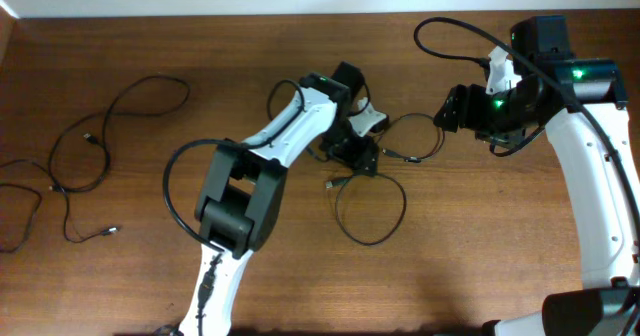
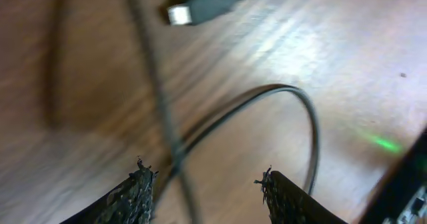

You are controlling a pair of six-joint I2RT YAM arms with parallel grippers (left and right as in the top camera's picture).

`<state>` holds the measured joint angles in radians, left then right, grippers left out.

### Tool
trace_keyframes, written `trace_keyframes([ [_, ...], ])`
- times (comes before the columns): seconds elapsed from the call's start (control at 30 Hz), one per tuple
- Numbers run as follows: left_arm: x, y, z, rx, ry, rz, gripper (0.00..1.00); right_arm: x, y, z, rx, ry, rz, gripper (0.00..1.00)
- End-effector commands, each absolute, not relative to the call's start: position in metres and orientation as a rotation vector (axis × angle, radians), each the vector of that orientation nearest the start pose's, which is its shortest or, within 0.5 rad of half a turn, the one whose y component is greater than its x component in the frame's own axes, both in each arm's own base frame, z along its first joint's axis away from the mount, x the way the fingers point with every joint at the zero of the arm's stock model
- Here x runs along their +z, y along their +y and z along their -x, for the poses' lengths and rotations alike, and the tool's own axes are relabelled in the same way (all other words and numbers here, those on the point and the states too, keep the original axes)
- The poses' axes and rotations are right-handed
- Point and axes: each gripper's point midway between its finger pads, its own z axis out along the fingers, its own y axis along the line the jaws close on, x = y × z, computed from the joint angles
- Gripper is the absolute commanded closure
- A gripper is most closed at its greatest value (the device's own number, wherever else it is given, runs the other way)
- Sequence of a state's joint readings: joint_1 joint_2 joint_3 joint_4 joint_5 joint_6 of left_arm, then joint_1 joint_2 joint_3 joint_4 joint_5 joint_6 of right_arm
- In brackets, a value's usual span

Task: Untangle cables
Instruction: 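Drag the cable to the table's left side with the left gripper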

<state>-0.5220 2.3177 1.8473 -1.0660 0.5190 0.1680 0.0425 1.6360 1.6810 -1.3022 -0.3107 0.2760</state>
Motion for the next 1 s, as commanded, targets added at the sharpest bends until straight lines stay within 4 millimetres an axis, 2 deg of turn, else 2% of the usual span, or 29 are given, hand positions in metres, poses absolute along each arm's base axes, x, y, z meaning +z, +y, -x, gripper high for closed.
trace_keyframes([
  [0.0,0.026,-0.315,-0.335,-0.927,2.889,-1.112,0.43,0.222,0.065,-0.352,0.494,2.824,-0.252,0.2],
  [0.03,0.026,-0.316,-0.334,-0.927,2.889,-1.115,0.48,0.222,0.065,-0.352,0.494,2.825,-0.251,0.2],
  [0.07,0.026,-0.315,-0.334,-0.926,2.892,-1.116,0.67,0.222,0.065,-0.352,0.494,2.825,-0.252,0.2],
  [0.1,0.026,-0.315,-0.334,-0.926,2.893,-1.115,1.0,0.222,0.065,-0.352,0.494,2.825,-0.252,0.2],
  [0.17,0.027,-0.314,-0.339,-0.926,2.886,-1.101,1.0,0.222,0.065,-0.352,0.494,2.825,-0.251,0.2],
  [0.23,0.044,-0.304,-0.354,-0.905,2.886,-1.055,1.0,0.222,0.065,-0.351,0.493,2.827,-0.247,0.2],
  [0.27,0.063,-0.294,-0.371,-0.859,2.866,-1.018,1.0,0.222,0.065,-0.351,0.492,2.827,-0.241,0.2],
  [0.3,0.091,-0.283,-0.391,-0.814,2.819,-0.975,1.0,0.222,0.065,-0.351,0.489,2.827,-0.222,0.2],
  [0.33,0.11,-0.278,-0.402,-0.803,2.782,-0.949,1.0,0.222,0.065,-0.351,0.488,2.827,-0.216,0.2],
  [0.4,0.197,-0.254,-0.442,-0.76,2.576,-0.853,1.0,0.222,0.065,-0.351,0.488,2.826,-0.216,0.2],
  [0.43,0.229,-0.242,-0.453,-0.731,2.498,-0.819,1.0,0.222,0.065,-0.351,0.488,2.826,-0.216,0.2],
  [0.47,0.265,-0.226,-0.464,-0.682,2.412,-0.777,1.0,0.222,0.065,-0.351,0.488,2.826,-0.216,0.2],
  [0.5,0.303,-0.201,-0.476,-0.601,2.325,-0.716,1.0,0.222,0.065,-0.351,0.488,2.826,-0.216,0.2],
  [0.57,0.349,-0.158,-0.487,-0.459,2.245,-0.582,1.0,0.222,0.065,-0.351,0.488,2.825,-0.216,0.2],
  [0.63,0.381,-0.108,-0.49,-0.289,2.202,-0.44,1.0,0.222,0.065,-0.352,0.489,2.822,-0.215,0.2],
  [0.67,0.39,-0.087,-0.488,-0.219,2.196,-0.386,1.0,0.222,0.065,-0.352,0.489,2.821,-0.215,0.2],
  [0.73,0.395,-0.055,-0.485,-0.102,2.218,-0.252,1.0,0.223,0.065,-0.354,0.489,2.816,-0.213,0.2],
  [0.77,0.393,-0.026,-0.482,0.024,2.247,-0.121,1.0,0.223,0.065,-0.354,0.489,2.812,-0.212,0.2],
  [0.87,0.38,0.032,-0.467,0.335,2.306,0.193,1.0,0.223,0.065,-0.354,0.489,2.812,-0.212,0.2],
  [0.97,0.356,0.042,-0.463,0.413,2.389,0.224,1.0,0.223,0.065,-0.354,0.489,2.812,-0.212,0.2],
])
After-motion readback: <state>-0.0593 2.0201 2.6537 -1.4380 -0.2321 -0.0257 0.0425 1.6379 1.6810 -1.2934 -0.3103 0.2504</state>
